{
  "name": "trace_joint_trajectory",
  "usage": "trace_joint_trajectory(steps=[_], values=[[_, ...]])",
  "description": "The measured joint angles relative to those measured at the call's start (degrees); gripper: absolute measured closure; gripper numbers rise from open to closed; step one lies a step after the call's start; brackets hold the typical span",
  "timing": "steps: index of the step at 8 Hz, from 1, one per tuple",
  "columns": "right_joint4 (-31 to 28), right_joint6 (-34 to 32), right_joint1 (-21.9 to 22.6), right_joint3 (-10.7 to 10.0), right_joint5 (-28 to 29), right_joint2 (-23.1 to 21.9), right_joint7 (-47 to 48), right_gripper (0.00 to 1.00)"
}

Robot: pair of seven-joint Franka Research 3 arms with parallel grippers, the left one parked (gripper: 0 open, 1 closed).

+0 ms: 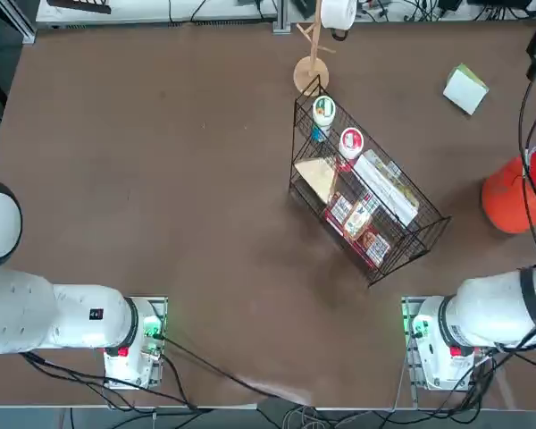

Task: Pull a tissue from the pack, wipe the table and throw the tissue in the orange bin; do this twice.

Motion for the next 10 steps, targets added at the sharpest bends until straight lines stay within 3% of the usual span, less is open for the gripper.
trace_joint_trajectory(steps=[2, 4, 7, 10], values=[[3.8, -0.3, 2.2, 0.3, 5.8, -0.3, 2.7, 0.00], [6.3, -1.4, 5.2, 2.0, 8.7, -0.8, 10.3, 0.00], [7.0, -1.8, 6.6, 5.7, 9.9, -2.9, 15.8, 0.00], [5.6, -0.8, 7.4, 6.9, 10.0, -5.5, 15.9, 0.00]])
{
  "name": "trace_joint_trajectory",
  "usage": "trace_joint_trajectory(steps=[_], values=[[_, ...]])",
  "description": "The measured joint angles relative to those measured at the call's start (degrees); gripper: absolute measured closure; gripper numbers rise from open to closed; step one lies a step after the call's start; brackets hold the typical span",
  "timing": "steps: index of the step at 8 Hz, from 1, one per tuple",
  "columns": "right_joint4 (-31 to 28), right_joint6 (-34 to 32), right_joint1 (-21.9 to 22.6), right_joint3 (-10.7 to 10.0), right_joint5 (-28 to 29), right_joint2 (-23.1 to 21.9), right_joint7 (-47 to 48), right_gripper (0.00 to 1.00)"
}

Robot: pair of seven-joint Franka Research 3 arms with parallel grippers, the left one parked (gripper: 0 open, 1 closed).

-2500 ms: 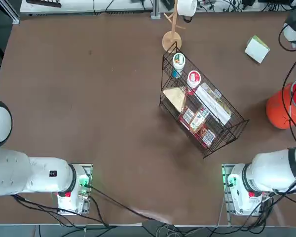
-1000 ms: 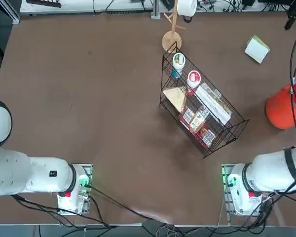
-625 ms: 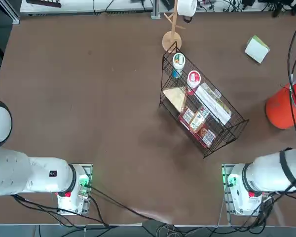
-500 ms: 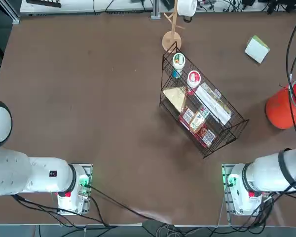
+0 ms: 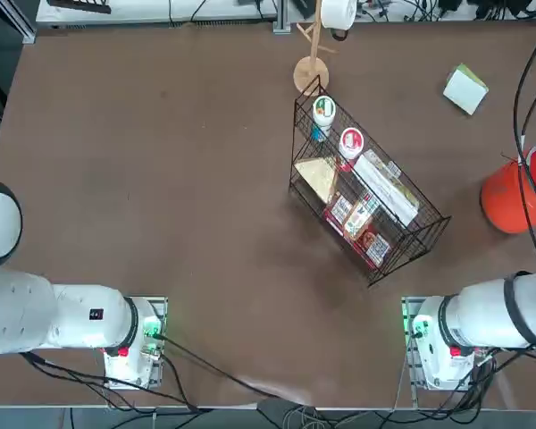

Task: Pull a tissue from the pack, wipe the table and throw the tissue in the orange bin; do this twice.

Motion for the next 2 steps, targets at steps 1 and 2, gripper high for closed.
trace_joint_trajectory(steps=[1, 2], values=[[-0.3, 0.4, 0.5, 0.1, 0.0, -0.2, 0.0, 0.00], [-0.5, 0.4, 0.8, 0.1, 0.0, -0.2, 0.0, 0.00]])
